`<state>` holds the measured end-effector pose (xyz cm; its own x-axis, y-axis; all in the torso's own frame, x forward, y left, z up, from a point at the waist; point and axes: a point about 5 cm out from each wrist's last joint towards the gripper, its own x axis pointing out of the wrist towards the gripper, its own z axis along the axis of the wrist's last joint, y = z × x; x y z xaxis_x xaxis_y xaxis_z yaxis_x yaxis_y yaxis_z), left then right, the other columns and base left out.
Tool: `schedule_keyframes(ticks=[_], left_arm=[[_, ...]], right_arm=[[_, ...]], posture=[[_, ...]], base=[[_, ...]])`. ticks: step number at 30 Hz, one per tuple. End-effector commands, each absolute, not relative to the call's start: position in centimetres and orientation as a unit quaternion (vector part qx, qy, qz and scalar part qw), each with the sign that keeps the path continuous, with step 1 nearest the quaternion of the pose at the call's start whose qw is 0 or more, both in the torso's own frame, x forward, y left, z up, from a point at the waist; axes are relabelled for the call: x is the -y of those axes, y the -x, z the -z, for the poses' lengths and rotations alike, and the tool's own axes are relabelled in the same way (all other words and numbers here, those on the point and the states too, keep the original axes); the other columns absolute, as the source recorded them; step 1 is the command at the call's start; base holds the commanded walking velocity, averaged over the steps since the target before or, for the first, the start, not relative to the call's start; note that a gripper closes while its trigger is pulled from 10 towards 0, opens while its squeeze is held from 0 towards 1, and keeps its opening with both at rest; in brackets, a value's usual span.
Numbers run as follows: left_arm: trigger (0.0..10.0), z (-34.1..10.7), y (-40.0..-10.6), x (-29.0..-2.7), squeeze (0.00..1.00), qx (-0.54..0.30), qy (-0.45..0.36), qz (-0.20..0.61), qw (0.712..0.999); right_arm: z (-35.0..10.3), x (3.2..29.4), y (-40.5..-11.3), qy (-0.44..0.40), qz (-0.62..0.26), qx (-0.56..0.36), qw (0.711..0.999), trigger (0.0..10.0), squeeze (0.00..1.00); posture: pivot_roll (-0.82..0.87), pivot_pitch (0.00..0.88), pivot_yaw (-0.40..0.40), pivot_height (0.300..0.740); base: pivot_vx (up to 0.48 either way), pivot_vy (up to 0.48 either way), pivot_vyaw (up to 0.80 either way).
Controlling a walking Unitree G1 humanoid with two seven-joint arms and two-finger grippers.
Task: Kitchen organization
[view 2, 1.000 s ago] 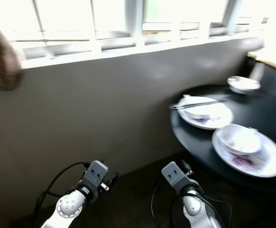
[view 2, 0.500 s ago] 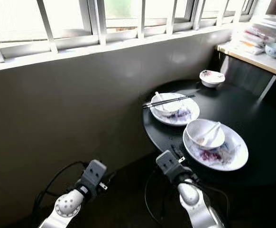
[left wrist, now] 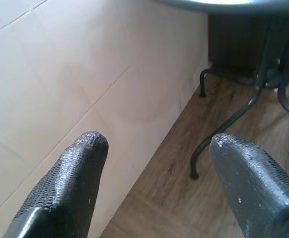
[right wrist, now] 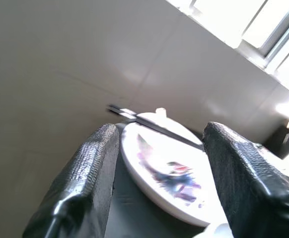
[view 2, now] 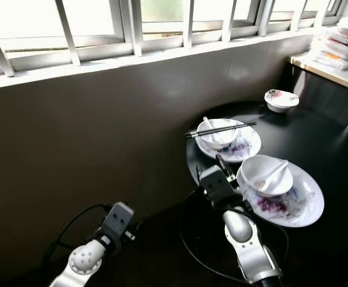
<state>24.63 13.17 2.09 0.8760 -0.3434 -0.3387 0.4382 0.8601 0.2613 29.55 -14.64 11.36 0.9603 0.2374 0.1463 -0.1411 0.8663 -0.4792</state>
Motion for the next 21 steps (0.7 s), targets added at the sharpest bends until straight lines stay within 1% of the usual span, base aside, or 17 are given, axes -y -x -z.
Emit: schedule_keyframes(ticks=[1, 4, 6, 9, 12, 13, 15, 16, 18, 21], left_arm=[[10.0, -2.0, -24.6, -12.6, 0.0, -0.139, -0.166, 0.215, 0.952], [10.0, -2.2, -24.6, -12.6, 0.0, -0.132, -0.157, 0.213, 0.955], [10.0, -2.3, -24.7, -12.6, 0.0, -0.13, -0.155, 0.212, 0.956], [10.0, -2.4, -24.7, -12.6, 0.0, -0.129, -0.154, 0.212, 0.956], [10.0, -2.4, -24.7, -12.5, 0.0, -0.129, -0.153, 0.212, 0.957], [10.0, -2.4, -24.7, -12.5, 0.0, -0.129, -0.152, 0.212, 0.957], [10.0, -2.4, -24.7, -12.5, 0.0, -0.127, -0.151, 0.212, 0.957], [10.0, -2.4, -24.7, -12.5, 0.0, -0.127, -0.151, 0.212, 0.957], [10.0, -2.4, -24.7, -12.5, 0.0, -0.126, -0.15, 0.212, 0.958], [10.0, -2.4, -24.7, -12.5, 0.0, -0.126, -0.149, 0.212, 0.958]], right_arm=[[-12.3, 15.3, -29.7, 0.225, -0.079, 0.116, 0.964, 10.0, 0.0], [-12.7, 15.6, -29.9, 0.214, -0.066, 0.118, 0.967, 10.0, 0.0], [-13.0, 16.0, -30.2, 0.192, -0.046, 0.113, 0.974, 10.0, 0.0], [-13.5, 15.9, -30.3, 0.186, -0.039, 0.119, 0.975, 10.0, 0.0], [-13.3, 15.8, -30.4, 0.157, -0.029, 0.102, 0.982, 10.0, 0.0], [-13.3, 15.9, -30.4, 0.147, -0.024, 0.099, 0.984, 10.0, 0.0], [-13.3, 16.9, -30.7, 0.087, 0.024, 0.075, 0.993, 10.0, 0.0], [-13.3, 16.9, -30.7, 0.087, 0.024, 0.075, 0.993, 10.0, 0.0], [-13.8, 18.0, -31.0, 0.051, 0.069, 0.067, 0.994, 10.0, 0.0], [-14.2, 18.2, -31.2, 0.033, 0.076, 0.066, 0.994, 10.0, 0.0]], posture=[[-0.02, 0.0, -0.037, 0.74], [-0.02, 0.0, -0.039, 0.74], [-0.02, 0.0, -0.041, 0.74], [-0.02, 0.0, -0.041, 0.74], [-0.02, 0.0, -0.042, 0.74], [-0.02, 0.0, -0.043, 0.74], [-0.02, 0.0, -0.045, 0.74], [-0.02, 0.0, -0.045, 0.74], [-0.02, 0.0, -0.045, 0.74], [-0.02, 0.0, -0.044, 0.74]], base=[[0.0, -0.259, 0.0], [0.0, -0.086, 0.0], [0.0, 0.0, 0.0], [0.0, 0.0, 0.0], [0.0, 0.0, 0.0], [0.0, 0.0, 0.0], [0.0, 0.0, 0.0], [0.0, 0.0, 0.0], [0.0, 0.0, 0.0], [0.0, 0.0, 0.0]])
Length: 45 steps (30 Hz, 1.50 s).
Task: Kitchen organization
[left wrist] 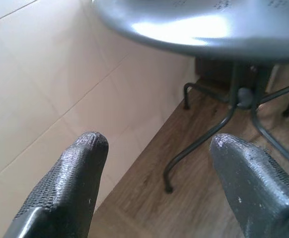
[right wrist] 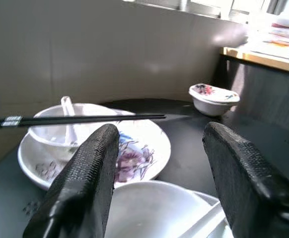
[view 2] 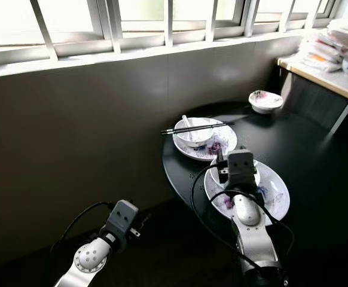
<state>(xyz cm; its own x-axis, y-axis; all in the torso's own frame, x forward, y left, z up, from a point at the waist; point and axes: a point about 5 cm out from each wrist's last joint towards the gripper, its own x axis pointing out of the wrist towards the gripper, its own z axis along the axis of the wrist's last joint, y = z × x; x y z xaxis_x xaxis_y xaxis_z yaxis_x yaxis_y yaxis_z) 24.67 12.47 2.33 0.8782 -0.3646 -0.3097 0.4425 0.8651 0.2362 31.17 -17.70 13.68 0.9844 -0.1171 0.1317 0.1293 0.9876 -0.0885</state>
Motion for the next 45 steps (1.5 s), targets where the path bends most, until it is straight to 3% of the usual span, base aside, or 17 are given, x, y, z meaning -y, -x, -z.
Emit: schedule_keyframes(ticks=[1, 6, 13, 22, 45], left_arm=[[10.0, -2.5, -24.8, -12.5, 0.0, -0.125, -0.149, 0.212, 0.958], [10.0, -2.5, -24.8, -12.4, 0.0, -0.125, -0.145, 0.213, 0.958], [10.0, -2.5, -24.9, -12.3, 0.0, -0.124, -0.144, 0.212, 0.959], [10.0, -2.5, -24.9, -12.2, 0.0, -0.123, -0.141, 0.212, 0.959], [10.0, -2.5, -24.9, -12.2, 0.0, -0.123, -0.136, 0.213, 0.96]], right_arm=[[-14.3, 18.2, -31.3, 0.017, 0.079, 0.062, 0.995, 10.0, 0.0], [-14.6, 18.7, -31.8, -0.077, 0.117, 0.022, 0.99, 10.0, 0.0], [-14.0, 19.1, -32.6, -0.146, 0.124, -0.036, 0.981, 10.0, 0.0], [-12.6, 20.4, -32.8, -0.197, 0.158, -0.114, 0.961, 10.0, 0.0], [-11.1, 21.8, -33.5, -0.249, 0.196, -0.194, 0.928, 10.0, 0.0]], posture=[[-0.02, 0.0, -0.043, 0.74], [-0.02, 0.0, -0.046, 0.74], [-0.02, 0.0, -0.05, 0.74], [-0.02, 0.0, -0.053, 0.74], [-0.01, 0.0, -0.057, 0.74]], base=[[0.0, 0.0, 0.0], [0.0, 0.0, 0.0], [0.0, 0.0, 0.0], [0.0, 0.0, 0.0], [0.0, 0.0, 0.0]])
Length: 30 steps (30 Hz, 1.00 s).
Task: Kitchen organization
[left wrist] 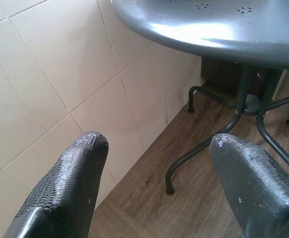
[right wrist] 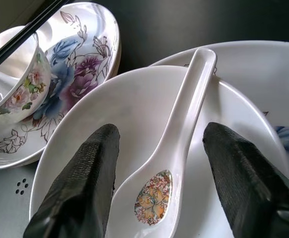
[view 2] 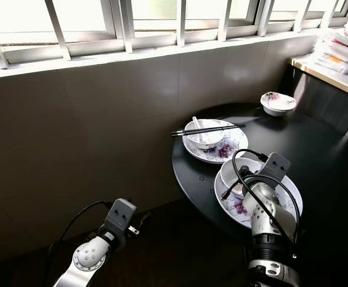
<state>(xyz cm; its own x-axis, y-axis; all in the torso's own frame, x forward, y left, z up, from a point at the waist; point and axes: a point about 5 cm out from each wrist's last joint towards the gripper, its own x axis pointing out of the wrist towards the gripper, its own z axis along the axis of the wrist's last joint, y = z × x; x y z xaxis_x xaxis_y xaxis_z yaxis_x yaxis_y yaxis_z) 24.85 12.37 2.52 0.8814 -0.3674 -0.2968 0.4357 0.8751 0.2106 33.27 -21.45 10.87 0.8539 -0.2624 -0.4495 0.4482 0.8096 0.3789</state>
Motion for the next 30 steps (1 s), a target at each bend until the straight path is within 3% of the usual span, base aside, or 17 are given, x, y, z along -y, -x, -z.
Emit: schedule_keyframes(ticks=[1, 17, 18, 19, 20, 30], left_arm=[[10.0, -2.5, -24.9, -12.2, 0.0, -0.123, -0.136, 0.213, 0.96], [10.0, -2.4, -24.8, -12.1, 0.0, -0.125, -0.132, 0.212, 0.96], [10.0, -2.4, -24.8, -12.1, 0.0, -0.125, -0.131, 0.212, 0.96], [10.0, -2.4, -24.8, -12.1, 0.0, -0.125, -0.131, 0.212, 0.96], [10.0, -2.3, -24.8, -12.1, 0.0, -0.126, -0.13, 0.212, 0.96], [10.0, -2.4, -24.8, -12.1, 0.0, -0.126, -0.127, 0.212, 0.961]], right_arm=[[-11.1, 21.8, -33.5, -0.25, 0.197, -0.195, 0.928, 10.0, 0.0], [-10.1, 22.9, -34.7, -0.266, 0.18, -0.242, 0.916, 10.0, 0.0], [-10.0, 23.0, -34.8, -0.273, 0.179, -0.239, 0.914, 0.7, 0.0], [-10.0, 23.1, -34.9, -0.277, 0.178, -0.239, 0.913, 0.7, 0.0], [-9.9, 23.0, -34.9, -0.283, 0.176, -0.242, 0.911, 0.0, 0.0], [-9.7, 23.1, -35.0, -0.282, 0.18, -0.244, 0.91, 0.0, 0.0]], posture=[[-0.01, 0.0, -0.057, 0.74], [0.0, 0.0, -0.063, 0.74], [0.0, 0.0, -0.063, 0.74], [0.0, 0.0, -0.063, 0.74], [0.0, 0.0, -0.063, 0.74], [0.0, 0.0, -0.059, 0.74]], base=[[0.0, 0.0, 0.0], [0.0, 0.0, 0.0], [0.0, 0.0, 0.0], [0.0, 0.0, 0.0], [0.0, 0.0, 0.0], [0.0, 0.0, 0.0]])
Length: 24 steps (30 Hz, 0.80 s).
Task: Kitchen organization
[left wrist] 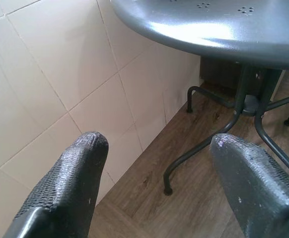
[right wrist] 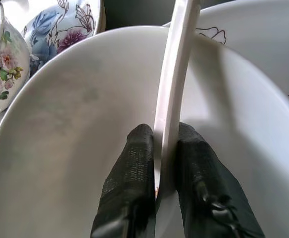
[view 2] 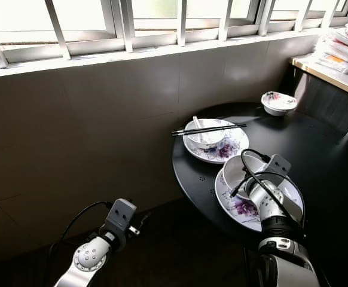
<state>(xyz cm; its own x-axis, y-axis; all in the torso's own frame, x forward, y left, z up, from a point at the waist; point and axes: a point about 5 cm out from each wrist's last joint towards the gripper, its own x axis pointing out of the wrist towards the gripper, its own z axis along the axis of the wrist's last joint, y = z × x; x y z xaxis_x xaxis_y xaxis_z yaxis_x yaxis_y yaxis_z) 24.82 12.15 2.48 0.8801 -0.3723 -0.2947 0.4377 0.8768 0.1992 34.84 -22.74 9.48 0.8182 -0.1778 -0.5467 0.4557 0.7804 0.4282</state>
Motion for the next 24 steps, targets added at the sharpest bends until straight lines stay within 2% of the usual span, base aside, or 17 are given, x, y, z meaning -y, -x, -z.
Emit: schedule_keyframes(ticks=[1, 9, 12, 13, 16, 24], left_arm=[[10.0, -2.4, -24.8, -12.1, 0.0, -0.126, -0.127, 0.212, 0.961], [10.0, -2.5, -24.9, -12.1, 0.0, -0.125, -0.123, 0.212, 0.962], [10.0, -2.5, -24.9, -12.1, 0.0, -0.124, -0.122, 0.211, 0.962], [10.0, -2.5, -24.9, -12.1, 0.0, -0.124, -0.122, 0.211, 0.962], [10.0, -2.5, -24.9, -12.1, 0.0, -0.124, -0.12, 0.211, 0.962], [10.0, -2.6, -25.0, -12.1, 0.0, -0.12, -0.115, 0.211, 0.963]], right_arm=[[-9.8, 23.1, -35.0, -0.279, 0.181, -0.241, 0.912, 0.0, 0.0], [-11.3, 22.7, -35.2, -0.248, 0.179, -0.213, 0.928, 0.0, 0.0], [-12.9, 22.1, -35.4, -0.203, 0.163, -0.167, 0.951, 0.0, 0.0], [-12.9, 22.1, -35.4, -0.203, 0.163, -0.167, 0.951, 0.0, 0.0], [-15.4, 20.5, -35.8, -0.123, 0.093, -0.076, 0.985, 0.0, 0.0], [-17.9, 18.0, -35.0, -0.088, 0.012, 0.011, 0.996, 0.0, 0.0]], posture=[[0.0, 0.0, -0.059, 0.74], [-0.01, 0.0, -0.06, 0.74], [-0.01, 0.0, -0.061, 0.74], [-0.01, 0.0, -0.061, 0.74], [-0.01, 0.0, -0.058, 0.74], [-0.01, 0.0, -0.057, 0.74]], base=[[0.0, 0.0, 0.0], [0.0, 0.0, 0.0], [0.0, 0.0, 0.0], [0.0, 0.0, 0.0], [0.0, 0.0, 0.0], [0.0, 0.0, 0.0]])
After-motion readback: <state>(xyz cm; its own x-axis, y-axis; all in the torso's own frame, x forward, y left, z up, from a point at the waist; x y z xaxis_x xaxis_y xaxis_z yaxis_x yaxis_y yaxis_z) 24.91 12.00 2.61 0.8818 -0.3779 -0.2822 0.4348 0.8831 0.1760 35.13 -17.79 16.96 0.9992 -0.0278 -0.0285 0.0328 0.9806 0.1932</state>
